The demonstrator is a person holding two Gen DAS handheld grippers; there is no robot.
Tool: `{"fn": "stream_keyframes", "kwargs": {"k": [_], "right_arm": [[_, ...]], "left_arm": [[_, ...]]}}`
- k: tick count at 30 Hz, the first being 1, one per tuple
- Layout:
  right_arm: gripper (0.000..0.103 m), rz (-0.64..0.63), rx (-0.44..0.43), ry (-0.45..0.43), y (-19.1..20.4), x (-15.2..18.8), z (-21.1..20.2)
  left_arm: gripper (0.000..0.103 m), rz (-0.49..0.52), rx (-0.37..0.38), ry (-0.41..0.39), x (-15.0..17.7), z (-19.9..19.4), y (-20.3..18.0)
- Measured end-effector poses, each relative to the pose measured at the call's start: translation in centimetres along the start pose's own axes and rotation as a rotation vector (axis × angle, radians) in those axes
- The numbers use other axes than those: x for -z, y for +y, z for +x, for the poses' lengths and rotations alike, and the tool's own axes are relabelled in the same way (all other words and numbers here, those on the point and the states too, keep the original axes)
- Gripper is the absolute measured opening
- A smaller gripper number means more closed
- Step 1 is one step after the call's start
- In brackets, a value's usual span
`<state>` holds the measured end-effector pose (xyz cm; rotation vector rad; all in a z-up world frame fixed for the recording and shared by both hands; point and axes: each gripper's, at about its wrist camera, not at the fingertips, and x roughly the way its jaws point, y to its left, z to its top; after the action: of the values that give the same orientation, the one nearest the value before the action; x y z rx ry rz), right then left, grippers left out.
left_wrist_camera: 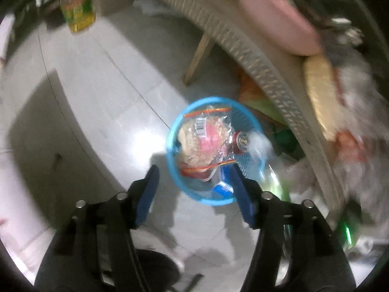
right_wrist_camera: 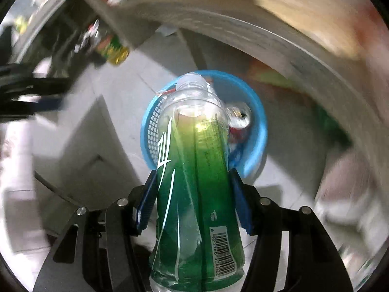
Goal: Collect trash
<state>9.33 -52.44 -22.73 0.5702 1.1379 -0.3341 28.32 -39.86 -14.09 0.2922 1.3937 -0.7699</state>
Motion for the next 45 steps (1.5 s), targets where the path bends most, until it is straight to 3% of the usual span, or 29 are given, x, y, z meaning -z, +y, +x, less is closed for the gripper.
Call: {"fn": "stream_keyframes", "kwargs": {"k": [6, 8, 11, 15, 22, 26, 31, 36, 40, 42, 45], "right_arm": [[0.059, -0.217, 0.136, 0.025, 3.6, -5.5, 4.9], [0.059, -0.233, 0.191, 0.016, 3.8, -5.9, 5.3], [0.059, -0.194, 0.178, -0.023, 3.3, -5.3, 3.8], [0.059, -0.160, 0.154, -0.101, 3.2, -3.0, -0.4], [0.067, -0.137, 0.077, -0.233, 4.9, 5.1, -10.6], [0.079, -0.188, 0.038, -0.311, 7.8, 9.4, -16.7], [0.094, -0.243, 0.019, -0.469, 11.8, 13.1, -23.5], [0.097, -0.306, 0.085, -0.592, 15.9, 16.0, -27.9], [0.097, -0.333, 0.116, -0.640, 17.8, 18.1, -29.7], [0.097, -0.354, 0.152, -0.663, 18.7, 19.3, -29.9], [0.097, -0.354, 0.198, -0.676, 19.5, 20.6, -29.7]], "left_arm": [[0.073, 0.164, -0.050, -0.132, 7.3, -10.3, 2.5], [0.075, 0.223, -0.107, -0.189, 11.1, -13.1, 3.1], [0.075, 0.232, -0.133, -0.253, 15.3, -16.4, 4.2], [0.076, 0.160, -0.122, -0.358, 20.1, -19.9, 5.9], [0.082, 0.093, -0.089, -0.535, 26.3, -22.9, 5.0], [0.091, 0.077, -0.123, -0.620, 29.2, -23.8, 3.5], [0.091, 0.020, -0.142, -0.636, 32.1, -24.4, 2.6], [0.094, -0.057, -0.180, -0.706, 34.4, -26.0, 1.8], [0.095, -0.109, -0.328, -0.793, 35.7, -27.2, 0.7], [0.095, -0.135, -0.362, -0.799, 35.9, -27.5, 0.6], [0.095, -0.203, -0.341, -0.745, 36.4, -27.4, 1.1]]}}
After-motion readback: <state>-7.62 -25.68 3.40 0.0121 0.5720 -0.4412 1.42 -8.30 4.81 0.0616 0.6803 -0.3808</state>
